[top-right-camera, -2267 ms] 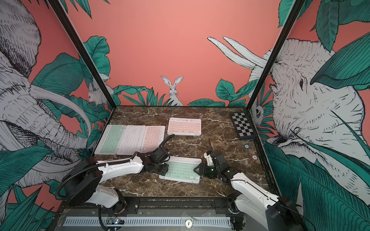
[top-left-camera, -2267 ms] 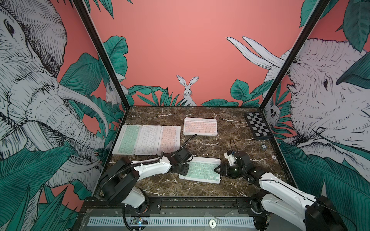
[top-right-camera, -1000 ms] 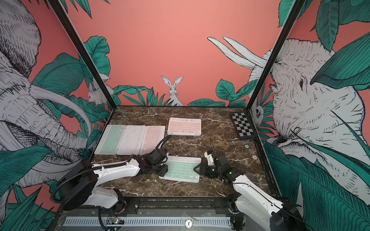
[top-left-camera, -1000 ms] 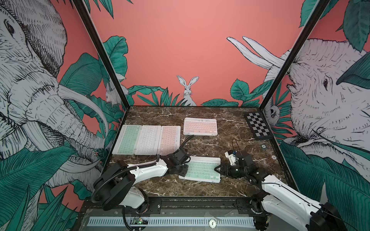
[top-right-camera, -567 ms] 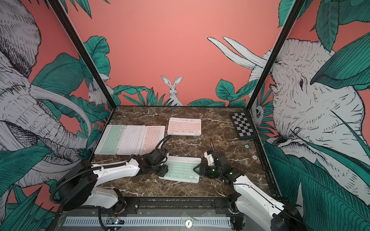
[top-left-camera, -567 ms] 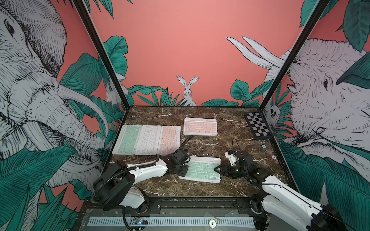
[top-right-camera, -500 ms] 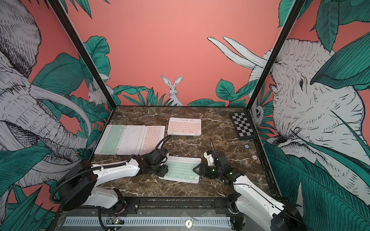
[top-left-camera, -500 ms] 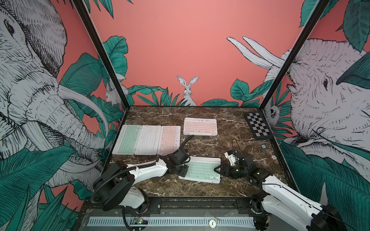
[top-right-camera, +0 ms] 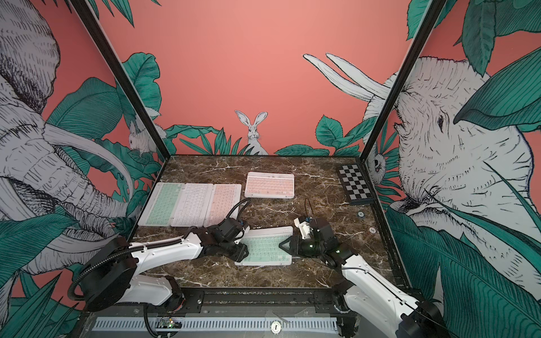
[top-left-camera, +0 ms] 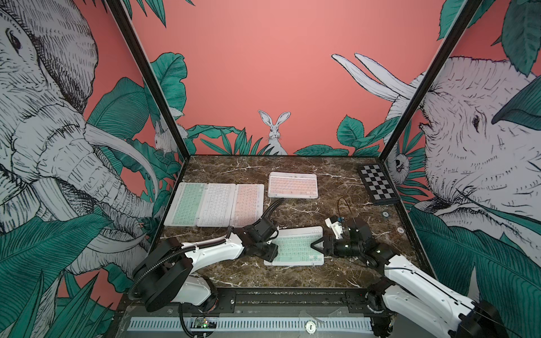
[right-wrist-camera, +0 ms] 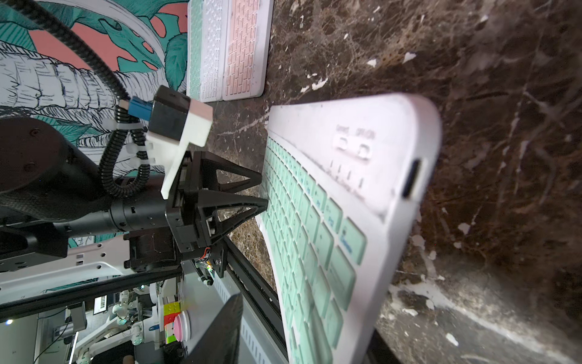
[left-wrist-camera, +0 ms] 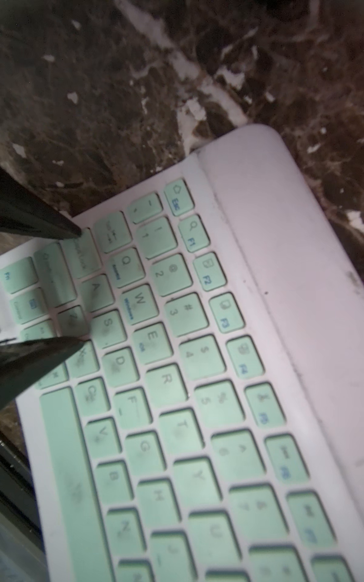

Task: Stack the numeric keypads
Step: Pick up the numeric keypad from the center of the board.

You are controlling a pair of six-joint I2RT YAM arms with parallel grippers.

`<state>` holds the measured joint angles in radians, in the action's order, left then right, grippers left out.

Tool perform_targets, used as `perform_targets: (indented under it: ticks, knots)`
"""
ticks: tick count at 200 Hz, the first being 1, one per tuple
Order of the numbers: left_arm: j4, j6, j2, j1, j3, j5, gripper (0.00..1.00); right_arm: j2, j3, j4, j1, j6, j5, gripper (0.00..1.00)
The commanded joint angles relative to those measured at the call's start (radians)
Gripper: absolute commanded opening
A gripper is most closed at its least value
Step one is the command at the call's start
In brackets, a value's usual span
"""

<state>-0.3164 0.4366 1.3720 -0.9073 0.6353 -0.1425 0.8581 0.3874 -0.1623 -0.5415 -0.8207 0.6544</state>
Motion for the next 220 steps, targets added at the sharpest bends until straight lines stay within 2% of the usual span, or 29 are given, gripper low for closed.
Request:
perform_targets:
  ticks: [1, 40, 56, 75, 107, 124, 168, 220]
  knots:
    - [-0.038, 0.0, 0.007, -0.016, -0.013, -0.024, 0.52, 0.007, 0.02, 0.063, -0.012, 0.03, 0.037, 0.44]
    - [-0.016, 0.019, 0.004, -0.016, -0.017, -0.001, 0.52, 0.043, 0.018, 0.063, -0.012, 0.043, 0.039, 0.31]
    - [-0.013, 0.029, -0.009, -0.016, -0.016, 0.022, 0.52, 0.05, 0.013, 0.064, -0.012, 0.046, 0.033, 0.19]
    - [-0.025, 0.045, -0.035, -0.015, -0.012, 0.067, 0.52, 0.047, 0.006, 0.053, -0.013, 0.046, 0.008, 0.0]
    - [-0.143, 0.079, -0.111, -0.007, 0.036, 0.215, 0.53, 0.013, -0.001, 0.059, -0.012, 0.02, -0.018, 0.0]
    - [-0.226, 0.086, -0.162, 0.021, 0.084, 0.247, 0.54, -0.006, 0.018, 0.065, -0.011, 0.003, -0.02, 0.0]
    - [-0.359, 0.075, -0.261, 0.173, 0.185, 0.212, 0.56, 0.006, 0.095, 0.126, 0.014, -0.037, 0.009, 0.0]
    - [-0.438, 0.049, -0.2, 0.247, 0.326, 0.201, 0.56, 0.119, 0.248, 0.218, 0.112, -0.064, 0.113, 0.0]
